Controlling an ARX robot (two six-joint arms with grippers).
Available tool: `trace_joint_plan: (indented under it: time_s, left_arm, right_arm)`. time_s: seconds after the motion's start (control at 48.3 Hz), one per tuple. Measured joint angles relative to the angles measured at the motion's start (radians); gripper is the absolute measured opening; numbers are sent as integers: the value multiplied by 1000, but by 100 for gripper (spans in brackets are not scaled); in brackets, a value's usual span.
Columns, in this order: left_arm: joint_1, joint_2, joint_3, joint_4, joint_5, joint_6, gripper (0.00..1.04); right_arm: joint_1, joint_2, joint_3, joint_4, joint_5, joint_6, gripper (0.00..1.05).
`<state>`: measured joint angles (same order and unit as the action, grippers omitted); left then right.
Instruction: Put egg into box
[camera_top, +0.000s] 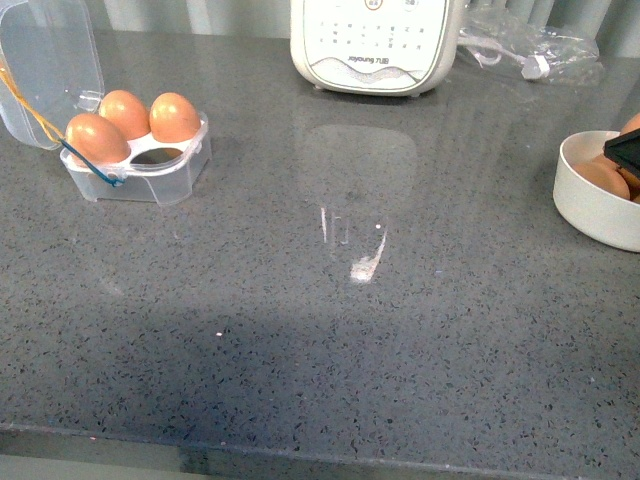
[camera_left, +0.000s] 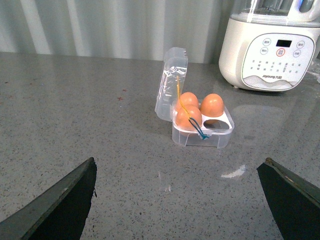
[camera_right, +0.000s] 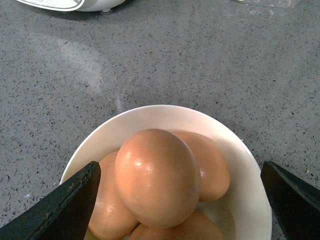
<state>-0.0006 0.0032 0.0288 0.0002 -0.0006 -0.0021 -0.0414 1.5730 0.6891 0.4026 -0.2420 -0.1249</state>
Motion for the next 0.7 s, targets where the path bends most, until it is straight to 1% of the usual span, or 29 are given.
trace_joint_plan:
  time_s: [0.062,0.083,0.186,0.228,0.248,0.311,0.331,0.373,0.435,0.6,0.704]
  left_arm:
    - [0,0,0,0,0,0,98]
    - [0,0,0,0,0,0,98]
    - [0,0,0,0,0,0,98]
    - [0,0,0,0,0,0,98]
    - [0,0,0,0,0,0,98]
    - [0,0,0,0,0,0,98]
    - [0,0,0,0,0,0,98]
    - [0,0,0,0,0,0,98]
    - [0,0,0,0,0,0,98]
    - [0,0,0,0,0,0,98]
    - [0,0,0,0,0,0,98]
  right_arm:
    - [-2,0,-2,3,1,0,97]
    - [-2,0,-2,5,1,0,94]
    - [-3,0,-6,10,6,0,76]
    - [-3,0,-7,10,6,-1,67]
    - [-3,0,-7,11,6,-1,66]
    - [-3,0,-7,11,4,-1,55]
    - [-3,-2,-7,11,3,-1,50]
    - [-3,-4,-7,11,3,-2,45]
    - [-3,-11,-7,11,3,-2,43]
    - [8,-50,-7,2,6,0,43]
    - [32,-106,-3,-19,13,4,43]
